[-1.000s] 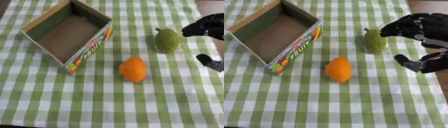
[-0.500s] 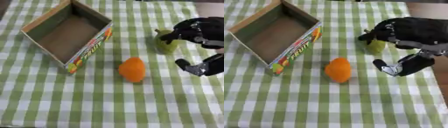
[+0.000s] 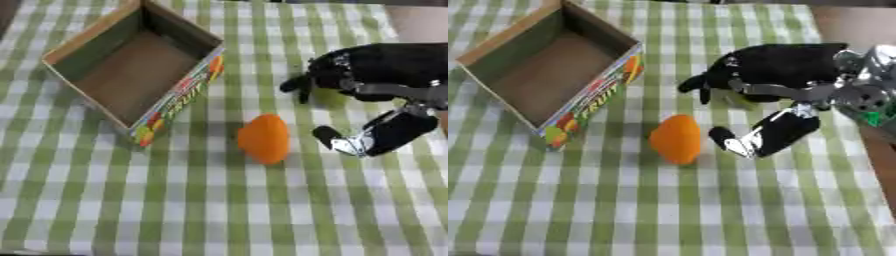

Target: Pick up objects on the table and place them in the box.

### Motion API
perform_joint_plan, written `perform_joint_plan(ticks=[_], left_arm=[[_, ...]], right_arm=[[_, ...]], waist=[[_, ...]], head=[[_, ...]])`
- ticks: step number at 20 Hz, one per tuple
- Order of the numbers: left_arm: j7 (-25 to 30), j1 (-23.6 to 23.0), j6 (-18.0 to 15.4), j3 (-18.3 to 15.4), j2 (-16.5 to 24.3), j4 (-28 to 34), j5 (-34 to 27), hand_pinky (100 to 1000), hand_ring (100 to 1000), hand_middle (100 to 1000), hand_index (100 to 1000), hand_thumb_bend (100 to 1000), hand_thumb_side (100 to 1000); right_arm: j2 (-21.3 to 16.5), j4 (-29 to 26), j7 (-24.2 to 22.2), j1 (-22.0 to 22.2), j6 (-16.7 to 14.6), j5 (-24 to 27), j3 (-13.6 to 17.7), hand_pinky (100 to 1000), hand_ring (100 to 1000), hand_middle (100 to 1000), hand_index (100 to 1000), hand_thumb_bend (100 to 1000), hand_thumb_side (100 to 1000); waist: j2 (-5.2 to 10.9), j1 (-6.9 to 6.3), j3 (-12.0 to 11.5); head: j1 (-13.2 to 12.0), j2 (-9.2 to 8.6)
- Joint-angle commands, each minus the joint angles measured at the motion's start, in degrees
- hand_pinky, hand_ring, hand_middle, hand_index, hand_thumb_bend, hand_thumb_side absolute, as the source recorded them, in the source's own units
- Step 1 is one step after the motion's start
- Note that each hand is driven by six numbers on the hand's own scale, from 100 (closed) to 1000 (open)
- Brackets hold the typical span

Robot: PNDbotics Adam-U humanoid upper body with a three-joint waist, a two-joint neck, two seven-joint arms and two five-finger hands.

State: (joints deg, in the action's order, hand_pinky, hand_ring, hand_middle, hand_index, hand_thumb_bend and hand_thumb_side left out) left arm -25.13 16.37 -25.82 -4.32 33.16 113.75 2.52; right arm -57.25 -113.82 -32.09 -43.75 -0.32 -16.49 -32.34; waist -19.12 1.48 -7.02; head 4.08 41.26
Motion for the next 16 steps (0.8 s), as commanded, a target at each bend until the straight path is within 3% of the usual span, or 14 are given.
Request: perform_joint_plan(ticks=[1,8,12,16], left_arm=[[0.2,0.3,0.0,-0.2,1.6,0.8,-0.4,750,720,720,854,228,445],[0.5,0.4,-0.1,0.0,1.5,0.8,-0.7,749,718,718,853,227,446],[0.7,0.4,0.0,0.1,1.4,0.8,-0.8,749,718,718,853,225,448],[0.8,0.4,0.0,0.1,1.3,0.8,-0.9,749,717,717,852,222,451]], right_arm=[[1.0,-0.8,-2.0,-1.9,5.0,1.2,-0.4,944,100,695,960,100,411],[3.6,-0.8,-5.1,-2.8,9.0,-2.3,-1.6,959,100,740,974,100,425],[4.4,-0.8,-6.4,-2.5,9.1,-5.0,-1.8,976,100,784,992,100,587],[5.0,-0.8,-8.0,-1.6,8.7,-6.7,-1.9,981,100,794,997,100,626]], waist=[[1.3,-0.11,0.1],[1.29,-0.19,0.0],[1.18,-0.25,0.0],[1.04,-0.36,-0.1]], head=[[0.0,0.14],[0.2,0.19],[0.3,0.21],[0.3,0.29]])
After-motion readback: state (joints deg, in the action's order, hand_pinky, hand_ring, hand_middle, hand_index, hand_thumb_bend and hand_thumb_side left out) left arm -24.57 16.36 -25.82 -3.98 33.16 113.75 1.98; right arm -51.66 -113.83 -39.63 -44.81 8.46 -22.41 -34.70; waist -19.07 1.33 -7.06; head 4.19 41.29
